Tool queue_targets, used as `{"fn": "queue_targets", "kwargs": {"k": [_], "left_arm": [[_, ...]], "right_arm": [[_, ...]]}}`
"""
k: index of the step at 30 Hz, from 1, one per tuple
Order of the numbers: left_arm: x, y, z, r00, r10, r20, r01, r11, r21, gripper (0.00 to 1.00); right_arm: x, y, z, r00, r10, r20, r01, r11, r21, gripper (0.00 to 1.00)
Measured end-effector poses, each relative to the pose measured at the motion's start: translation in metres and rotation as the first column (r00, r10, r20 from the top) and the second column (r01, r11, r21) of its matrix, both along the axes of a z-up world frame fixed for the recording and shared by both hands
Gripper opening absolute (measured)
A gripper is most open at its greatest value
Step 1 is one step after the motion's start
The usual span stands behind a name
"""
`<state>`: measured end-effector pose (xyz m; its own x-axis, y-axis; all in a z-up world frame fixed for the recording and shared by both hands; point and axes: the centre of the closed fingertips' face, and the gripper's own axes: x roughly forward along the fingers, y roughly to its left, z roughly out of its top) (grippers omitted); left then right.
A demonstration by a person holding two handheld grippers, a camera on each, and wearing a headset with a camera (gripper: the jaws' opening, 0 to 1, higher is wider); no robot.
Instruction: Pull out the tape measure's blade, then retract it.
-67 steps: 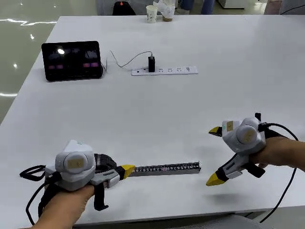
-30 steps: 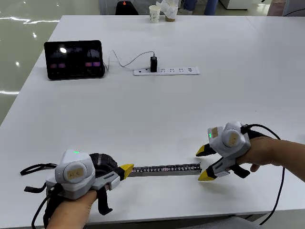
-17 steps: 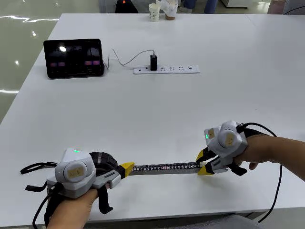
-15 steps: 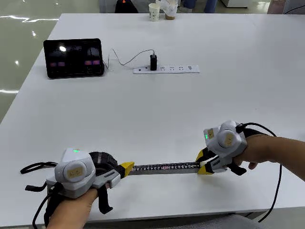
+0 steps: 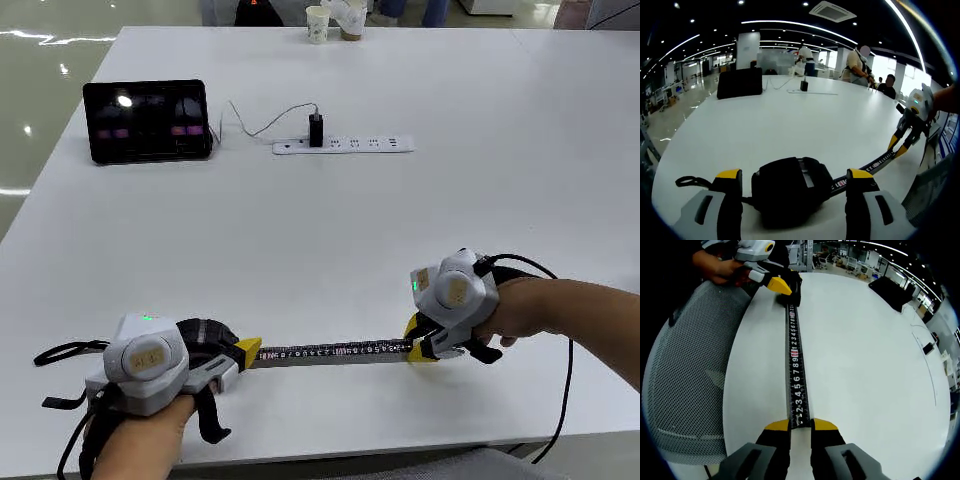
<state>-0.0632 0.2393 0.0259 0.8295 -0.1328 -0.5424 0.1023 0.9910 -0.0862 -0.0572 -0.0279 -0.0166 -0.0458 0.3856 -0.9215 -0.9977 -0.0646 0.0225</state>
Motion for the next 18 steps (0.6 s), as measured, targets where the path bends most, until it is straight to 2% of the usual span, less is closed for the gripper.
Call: {"fn": "queue_targets", "kwargs": {"k": [5, 8, 12, 14, 18], "left_arm": [[0.0001, -0.001, -0.0046, 1.0, 0.0, -0.014, 0.001, 1.0, 0.01, 0.76], [0.0009, -0.0003, -0.0061, 1.0, 0.013, -0.021, -0.013, 1.0, 0.008, 0.76], [0.0013, 0.0022, -0.0045, 0.999, 0.041, -0.02, -0.042, 0.999, -0.016, 0.7], [-0.0002, 0.0024, -0.0065, 0.998, 0.046, -0.034, -0.046, 0.999, -0.01, 0.66], [-0.0017, 0.001, -0.0057, 0.999, 0.035, -0.033, -0.035, 0.999, 0.013, 0.63]], "right_arm": [[0.0006, -0.0007, -0.0006, 0.999, -0.043, -0.007, 0.043, 0.999, 0.003, 0.12], [0.0008, -0.0004, -0.0006, 0.998, -0.066, -0.009, 0.066, 0.998, 0.018, 0.11], [0.0017, -0.0001, -0.0006, 0.996, -0.09, -0.013, 0.09, 0.996, 0.027, 0.11], [0.0016, 0.0, -0.0007, 0.995, -0.096, -0.014, 0.097, 0.995, 0.027, 0.11], [0.0032, 0.0005, -0.0006, 0.992, -0.122, -0.023, 0.122, 0.992, 0.02, 0.11]]}}
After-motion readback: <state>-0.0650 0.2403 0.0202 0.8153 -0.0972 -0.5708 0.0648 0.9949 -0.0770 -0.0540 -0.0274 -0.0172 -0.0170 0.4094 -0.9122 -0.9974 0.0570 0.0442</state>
